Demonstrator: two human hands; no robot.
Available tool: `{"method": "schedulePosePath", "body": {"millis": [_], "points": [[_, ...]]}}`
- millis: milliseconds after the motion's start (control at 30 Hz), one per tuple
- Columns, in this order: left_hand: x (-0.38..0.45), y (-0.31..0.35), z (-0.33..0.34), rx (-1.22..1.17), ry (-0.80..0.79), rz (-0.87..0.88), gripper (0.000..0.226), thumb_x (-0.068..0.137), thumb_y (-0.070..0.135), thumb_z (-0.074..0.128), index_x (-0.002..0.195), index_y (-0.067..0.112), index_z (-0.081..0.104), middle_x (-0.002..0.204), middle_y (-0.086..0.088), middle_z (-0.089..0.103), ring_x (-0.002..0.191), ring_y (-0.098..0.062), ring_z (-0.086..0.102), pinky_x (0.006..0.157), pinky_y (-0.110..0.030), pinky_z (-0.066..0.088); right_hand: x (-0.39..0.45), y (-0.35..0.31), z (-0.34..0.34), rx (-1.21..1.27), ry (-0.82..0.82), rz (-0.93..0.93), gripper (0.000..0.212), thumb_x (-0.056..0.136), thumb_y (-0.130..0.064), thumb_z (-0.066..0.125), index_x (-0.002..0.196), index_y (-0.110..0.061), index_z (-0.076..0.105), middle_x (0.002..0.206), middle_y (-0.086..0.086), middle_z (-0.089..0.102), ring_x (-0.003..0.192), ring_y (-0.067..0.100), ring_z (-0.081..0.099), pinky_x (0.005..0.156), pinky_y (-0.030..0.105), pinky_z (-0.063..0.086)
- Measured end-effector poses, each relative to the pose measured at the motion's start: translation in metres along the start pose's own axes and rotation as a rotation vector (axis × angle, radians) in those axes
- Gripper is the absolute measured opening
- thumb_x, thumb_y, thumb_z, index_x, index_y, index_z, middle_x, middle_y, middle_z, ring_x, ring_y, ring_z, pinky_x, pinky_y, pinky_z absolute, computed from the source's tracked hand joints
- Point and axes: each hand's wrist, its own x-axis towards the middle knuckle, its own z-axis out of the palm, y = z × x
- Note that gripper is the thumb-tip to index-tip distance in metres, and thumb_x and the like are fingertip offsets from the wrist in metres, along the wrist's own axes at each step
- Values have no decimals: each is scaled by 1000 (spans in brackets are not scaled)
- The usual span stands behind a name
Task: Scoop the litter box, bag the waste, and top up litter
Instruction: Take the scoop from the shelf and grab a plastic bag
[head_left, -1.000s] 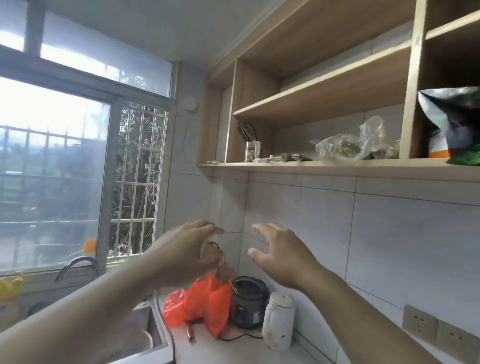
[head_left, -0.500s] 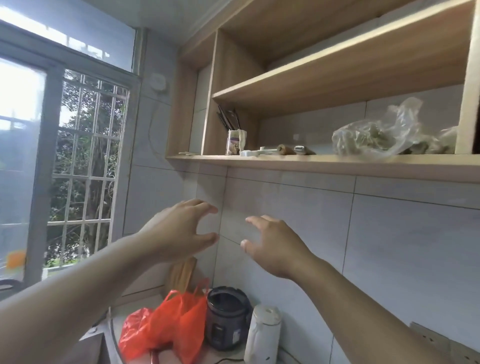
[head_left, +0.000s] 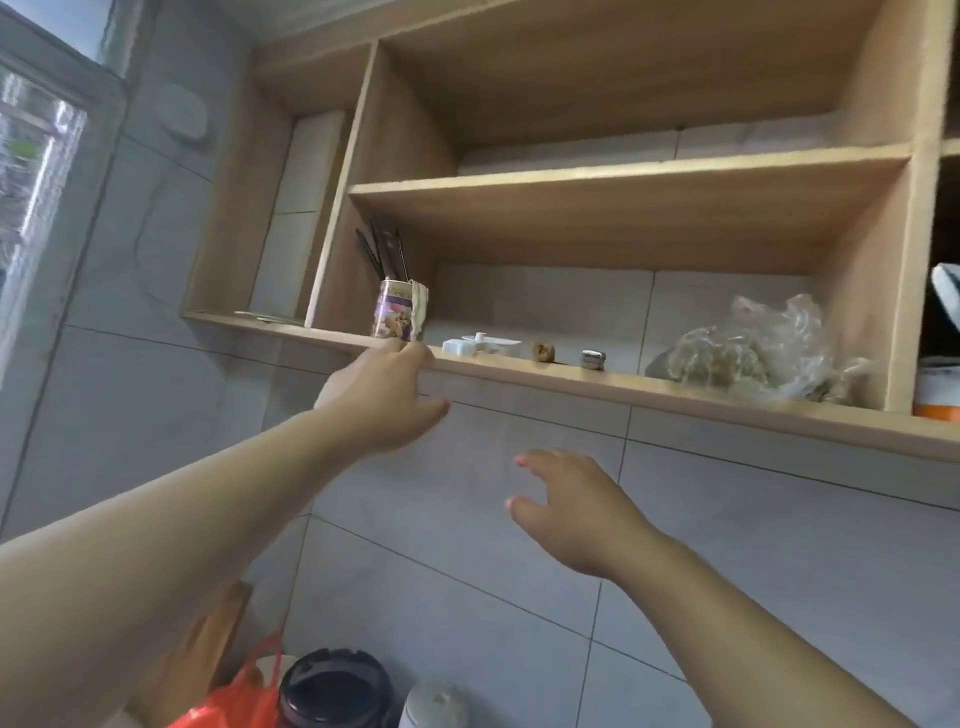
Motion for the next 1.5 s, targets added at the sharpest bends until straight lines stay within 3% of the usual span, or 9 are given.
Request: {"method": "schedulePosePath", "body": {"millis": [433, 533, 633, 767, 933, 1100, 1233, 1333, 1500], "points": [[101, 14, 48, -5, 20, 27, 47, 90, 52, 51, 130, 28, 57, 124, -2, 61, 112, -28, 59, 81, -37, 48, 31, 18, -21, -105, 90, 75, 58, 93, -46, 51, 149, -30, 42, 150, -4, 46, 134, 19, 46, 104, 37, 44], [113, 22, 59, -15, 43, -12, 36, 89, 47, 54, 112, 23, 67, 109, -7, 67, 97, -34, 63, 73, -34, 49, 34, 28, -26, -117, 119, 65, 56, 93, -44, 50, 147, -30, 44, 146, -6, 49, 132, 18, 47, 103, 37, 45], [121, 27, 67, -40, 95, -14, 21, 91, 30, 53, 86, 15, 68, 85, -10, 60, 82, -37, 60, 64, -34, 42, 37, 39, -31, -119, 148, 71, 55, 91, -46, 51, 143, -30, 47, 139, -6, 53, 125, 16, 51, 99, 37, 47], [125, 24, 68, -53, 182, 12, 19, 89, 17, 51, 74, 14, 62, 77, -9, 53, 71, -35, 55, 58, -33, 38, 44, 45, -30, -106, 158, 75, 57, 90, -48, 50, 145, -31, 46, 142, -6, 53, 128, 15, 50, 101, 36, 45], [111, 12, 52, -73, 313, 128, 25, 92, 20, 50, 69, 13, 55, 70, -6, 56, 69, -33, 53, 55, -33, 33, 49, 38, -19, -3, 173, 52, 57, 88, -52, 51, 142, -35, 49, 138, -11, 55, 122, 12, 53, 100, 37, 48], [75, -6, 20, -206, 549, 201, 14, 90, 18, 63, 84, 7, 68, 72, -9, 64, 68, -37, 56, 63, -46, 51, 55, 11, -10, 318, 226, 33, 39, 90, -44, 64, 127, -30, 64, 110, -14, 64, 99, 5, 61, 87, 28, 52], [30, -17, 8, -237, 553, 279, 9, 89, 24, 68, 89, 15, 70, 87, -2, 71, 75, -34, 65, 65, -42, 54, 51, -30, -12, 958, 150, 153, 18, 94, -28, 66, 105, -15, 70, 107, 11, 70, 91, 19, 69, 75, 49, 60], [-11, -20, 7, -273, 528, 369, 14, 86, 18, 76, 99, 20, 76, 114, 1, 75, 100, -22, 72, 75, -38, 59, 45, -53, -8, 1160, 104, 172, 25, 97, -27, 61, 106, -5, 68, 105, 17, 70, 85, 22, 69, 73, 54, 60], [-64, -21, 16, -426, 501, 430, 23, 83, 9, 79, 104, 17, 78, 125, 2, 68, 111, -11, 68, 84, -37, 60, 32, -80, 10, 1365, 20, 185, 35, 101, -36, 54, 105, -4, 67, 93, 14, 70, 88, 26, 70, 73, 48, 60]]}}
